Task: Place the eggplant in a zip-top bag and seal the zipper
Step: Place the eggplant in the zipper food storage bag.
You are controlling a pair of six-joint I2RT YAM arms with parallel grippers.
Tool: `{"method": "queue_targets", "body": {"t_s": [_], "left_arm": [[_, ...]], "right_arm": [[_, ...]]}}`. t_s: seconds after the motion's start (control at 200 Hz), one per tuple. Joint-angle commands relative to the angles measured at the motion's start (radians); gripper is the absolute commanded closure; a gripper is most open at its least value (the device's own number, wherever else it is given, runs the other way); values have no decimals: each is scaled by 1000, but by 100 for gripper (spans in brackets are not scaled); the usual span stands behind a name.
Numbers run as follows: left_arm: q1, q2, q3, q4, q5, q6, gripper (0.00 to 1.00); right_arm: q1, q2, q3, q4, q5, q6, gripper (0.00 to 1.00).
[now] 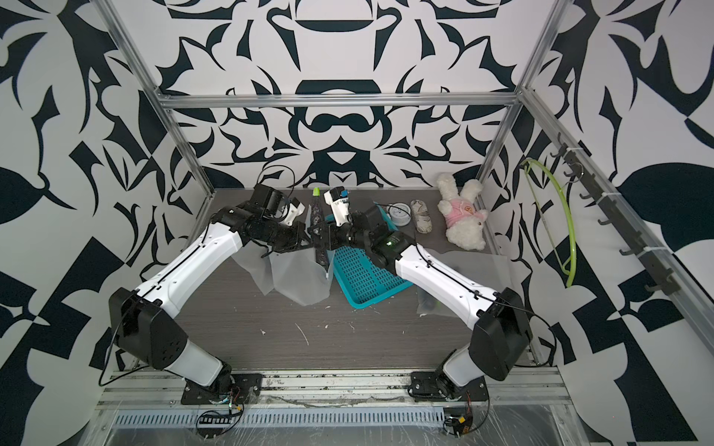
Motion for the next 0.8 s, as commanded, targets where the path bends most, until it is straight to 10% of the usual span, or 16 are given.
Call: {"method": "queue_targets", "body": {"t_s": [0.0, 0.795], "left_arm": [[-4, -13, 30, -1, -3, -1, 100], [-5, -59, 71, -13, -77, 13, 100]], "right_arm": [[15, -4, -30, 44, 72, -13, 60], [65, 116, 129, -298, 93, -191, 59]]}}
